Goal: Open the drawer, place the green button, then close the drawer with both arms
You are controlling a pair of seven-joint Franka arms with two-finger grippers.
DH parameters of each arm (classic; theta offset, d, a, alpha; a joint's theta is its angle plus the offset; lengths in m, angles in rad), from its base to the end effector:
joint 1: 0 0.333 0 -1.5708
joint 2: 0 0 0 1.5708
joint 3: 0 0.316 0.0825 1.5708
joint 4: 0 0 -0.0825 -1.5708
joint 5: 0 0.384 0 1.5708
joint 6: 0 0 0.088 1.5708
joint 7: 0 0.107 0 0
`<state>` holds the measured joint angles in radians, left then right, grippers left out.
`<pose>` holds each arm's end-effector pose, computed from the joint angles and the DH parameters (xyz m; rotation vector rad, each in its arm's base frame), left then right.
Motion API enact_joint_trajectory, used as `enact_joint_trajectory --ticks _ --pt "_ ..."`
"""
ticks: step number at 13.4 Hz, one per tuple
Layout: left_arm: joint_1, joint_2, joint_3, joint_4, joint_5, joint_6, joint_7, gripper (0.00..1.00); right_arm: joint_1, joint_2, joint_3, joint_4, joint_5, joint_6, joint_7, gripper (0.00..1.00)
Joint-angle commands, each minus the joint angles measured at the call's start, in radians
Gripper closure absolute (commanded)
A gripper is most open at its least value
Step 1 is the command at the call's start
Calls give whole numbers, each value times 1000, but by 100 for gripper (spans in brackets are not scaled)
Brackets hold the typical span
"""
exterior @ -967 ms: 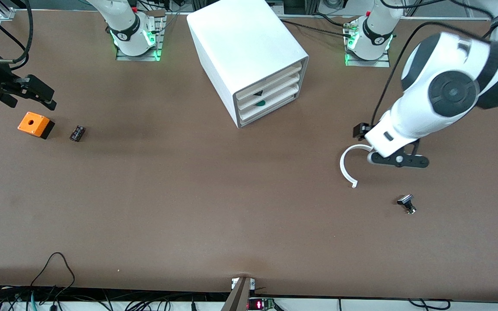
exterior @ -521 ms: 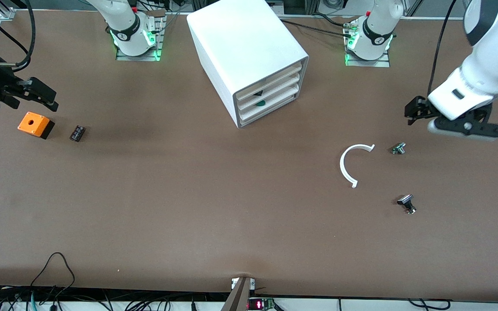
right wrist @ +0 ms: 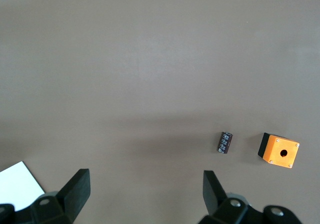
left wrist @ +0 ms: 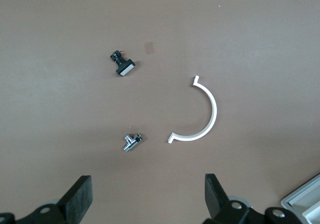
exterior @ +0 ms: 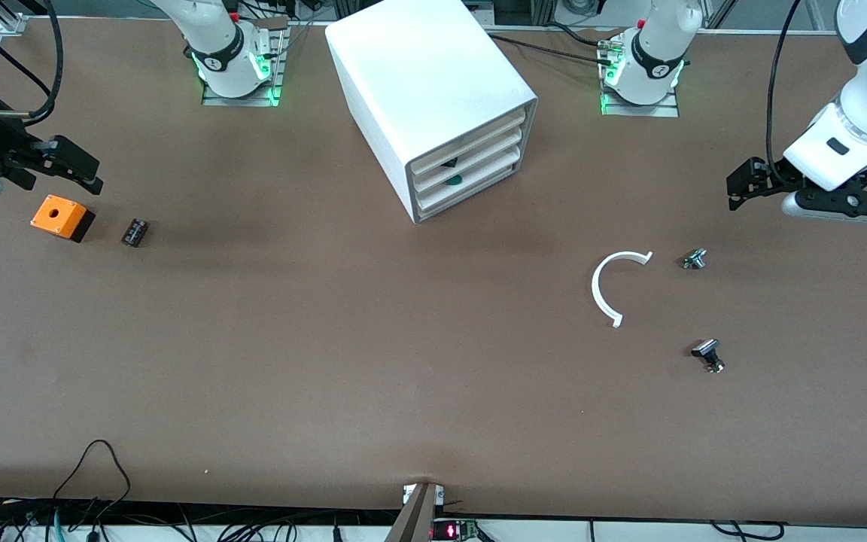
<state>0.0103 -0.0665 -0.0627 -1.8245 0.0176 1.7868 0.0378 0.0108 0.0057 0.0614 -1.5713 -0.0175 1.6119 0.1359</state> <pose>0.5443 -0.0279 0.5589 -3.1166 0.1460 -0.0450 0.5592 0.0385 0.6248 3.1261 -0.0990 0.0571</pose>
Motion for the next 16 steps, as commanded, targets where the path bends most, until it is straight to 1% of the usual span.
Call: enact_joint_trajectory --ticks 1,2,5,7,13,16 --pt "-20 7 35 45 -33 -96 22 1 -12 10 9 30 8 -24 -16 0" --pt "-20 17 37 63 -31 -105 20 1 -12 10 9 31 7 -24 -16 0" --pt "-21 17 64 62 -39 -106 20 1 -12 5 11 31 7 -29 -16 0" --pt "-27 19 66 62 -36 -107 21 1 -12 5 9 30 7 -29 -15 0" --pt "-26 17 12 74 -15 -124 24 1 -12 5 9 31 7 -30 -19 0" --pt "-26 23 11 91 2 -127 24 1 -12 5 9 31 8 -30 -18 0"
